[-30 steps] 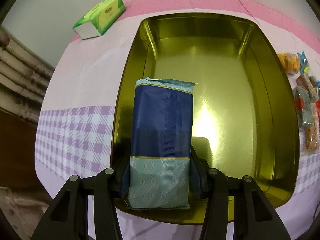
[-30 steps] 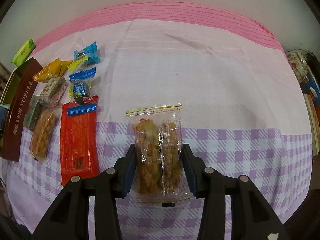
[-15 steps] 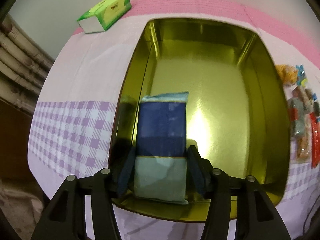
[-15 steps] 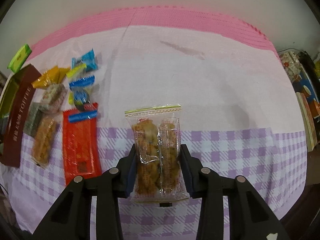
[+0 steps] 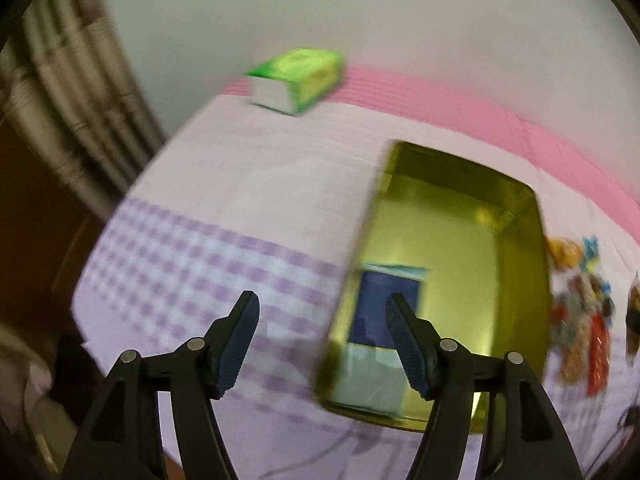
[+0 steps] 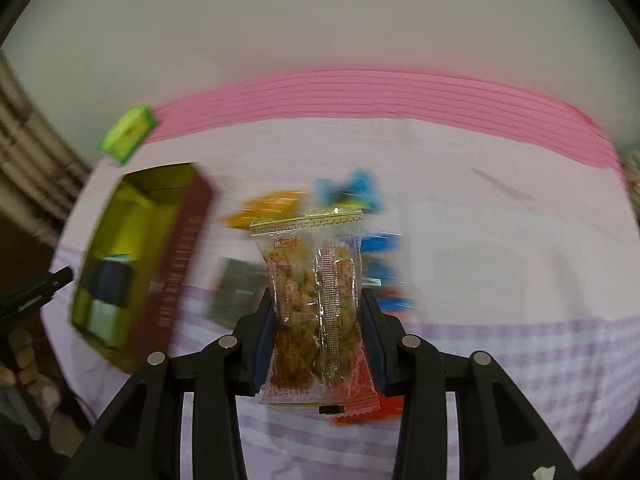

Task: Organize snacks
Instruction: 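Carry the navy packet into the gold tin and open the left tool, then lower the brittle bag into the gold tin and open the right tool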

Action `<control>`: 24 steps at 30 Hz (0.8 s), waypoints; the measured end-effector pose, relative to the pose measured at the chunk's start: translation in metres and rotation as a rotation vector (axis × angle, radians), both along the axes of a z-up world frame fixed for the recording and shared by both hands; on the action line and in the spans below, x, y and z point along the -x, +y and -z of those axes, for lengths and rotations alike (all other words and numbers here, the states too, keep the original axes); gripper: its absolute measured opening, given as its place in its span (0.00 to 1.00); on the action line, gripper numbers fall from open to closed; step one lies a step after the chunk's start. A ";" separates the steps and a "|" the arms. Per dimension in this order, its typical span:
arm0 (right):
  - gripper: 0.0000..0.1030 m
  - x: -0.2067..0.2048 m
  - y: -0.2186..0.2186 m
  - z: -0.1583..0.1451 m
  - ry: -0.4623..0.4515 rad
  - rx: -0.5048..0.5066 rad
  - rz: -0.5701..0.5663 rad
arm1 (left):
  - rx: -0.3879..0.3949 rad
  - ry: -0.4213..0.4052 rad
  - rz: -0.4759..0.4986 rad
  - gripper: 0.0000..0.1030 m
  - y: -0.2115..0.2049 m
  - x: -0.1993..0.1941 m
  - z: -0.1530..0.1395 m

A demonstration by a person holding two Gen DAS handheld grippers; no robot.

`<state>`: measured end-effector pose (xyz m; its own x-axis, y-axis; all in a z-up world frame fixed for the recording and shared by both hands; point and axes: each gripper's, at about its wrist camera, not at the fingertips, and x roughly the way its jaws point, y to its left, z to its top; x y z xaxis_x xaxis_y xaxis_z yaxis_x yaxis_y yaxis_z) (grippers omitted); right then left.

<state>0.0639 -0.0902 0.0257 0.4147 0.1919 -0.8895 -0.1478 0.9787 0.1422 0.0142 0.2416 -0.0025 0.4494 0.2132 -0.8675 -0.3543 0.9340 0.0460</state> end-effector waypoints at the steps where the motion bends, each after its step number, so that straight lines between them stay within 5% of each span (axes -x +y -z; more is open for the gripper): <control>1: 0.36 -0.001 0.014 0.000 0.005 -0.013 -0.027 | -0.003 -0.002 -0.026 0.64 0.008 0.004 -0.001; 14: 0.36 -0.015 0.161 0.021 0.084 -0.115 -0.188 | 0.028 0.026 -0.157 0.65 0.049 0.027 0.019; 24: 0.36 -0.004 0.194 0.051 0.135 -0.030 -0.208 | 0.049 0.059 -0.156 0.65 0.050 0.024 0.029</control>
<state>0.0683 0.1042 -0.0249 0.2410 0.2877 -0.9269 -0.3233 0.9243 0.2028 -0.0099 0.2914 -0.0315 0.3623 0.2335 -0.9023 -0.4930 0.8696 0.0271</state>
